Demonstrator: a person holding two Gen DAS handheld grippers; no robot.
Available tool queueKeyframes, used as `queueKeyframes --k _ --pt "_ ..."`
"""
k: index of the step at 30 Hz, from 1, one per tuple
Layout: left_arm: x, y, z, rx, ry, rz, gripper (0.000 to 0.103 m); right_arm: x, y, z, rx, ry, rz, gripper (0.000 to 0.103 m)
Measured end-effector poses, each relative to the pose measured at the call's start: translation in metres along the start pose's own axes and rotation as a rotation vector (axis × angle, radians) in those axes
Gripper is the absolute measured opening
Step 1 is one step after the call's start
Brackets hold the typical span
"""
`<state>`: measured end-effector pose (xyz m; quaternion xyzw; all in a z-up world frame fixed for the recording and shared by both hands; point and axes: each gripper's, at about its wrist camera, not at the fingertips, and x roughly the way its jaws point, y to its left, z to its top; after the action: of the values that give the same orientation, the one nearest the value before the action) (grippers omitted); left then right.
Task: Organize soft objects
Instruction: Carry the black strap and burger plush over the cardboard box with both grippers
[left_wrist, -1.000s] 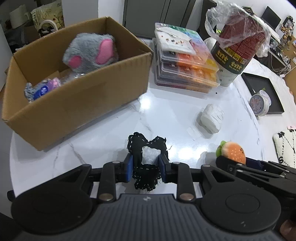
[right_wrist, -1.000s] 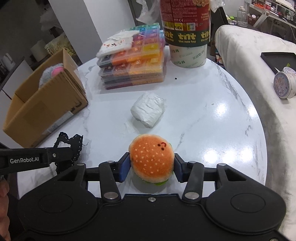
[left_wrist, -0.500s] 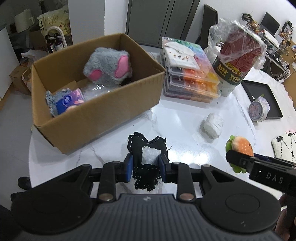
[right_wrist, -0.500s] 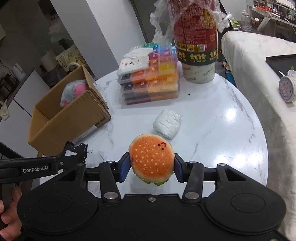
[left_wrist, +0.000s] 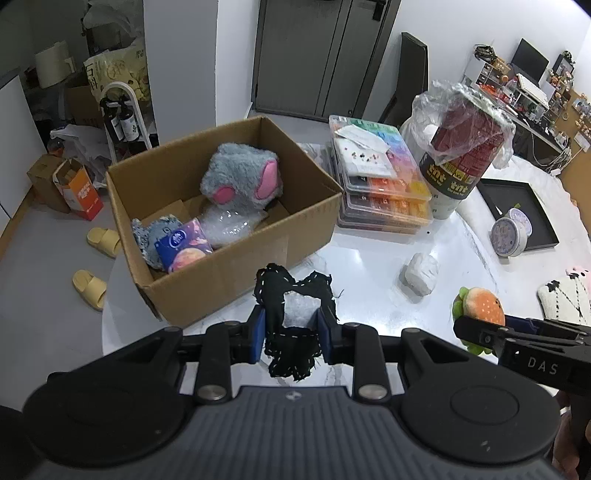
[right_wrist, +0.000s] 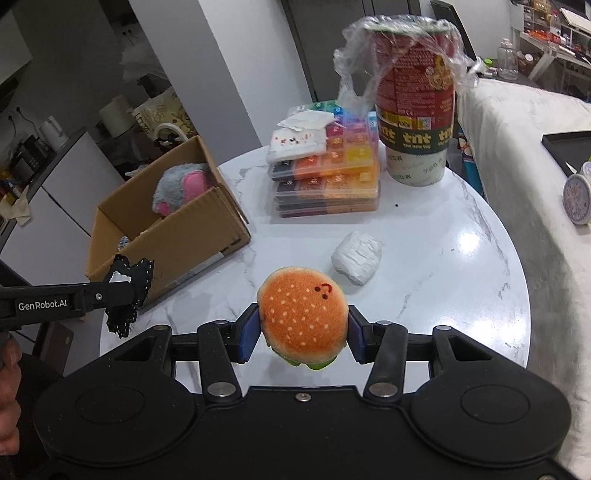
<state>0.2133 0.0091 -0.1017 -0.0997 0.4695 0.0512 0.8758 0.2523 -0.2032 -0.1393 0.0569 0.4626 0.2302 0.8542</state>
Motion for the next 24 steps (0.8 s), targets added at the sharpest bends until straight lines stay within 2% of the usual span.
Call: queueKeyframes --k 12,24 --pt "-0.023 0.012 0.009 0.011 -0.048 -0.003 0.028 -0.023 0.027 0.01 -0.045 -0.048 -0.006 0.048" --pt "-0.047 0.04 0.021 -0.011 -0.101 0.02 0.028 -0.035 0.059 0.023 -0.084 -0.079 0.042 0.048"
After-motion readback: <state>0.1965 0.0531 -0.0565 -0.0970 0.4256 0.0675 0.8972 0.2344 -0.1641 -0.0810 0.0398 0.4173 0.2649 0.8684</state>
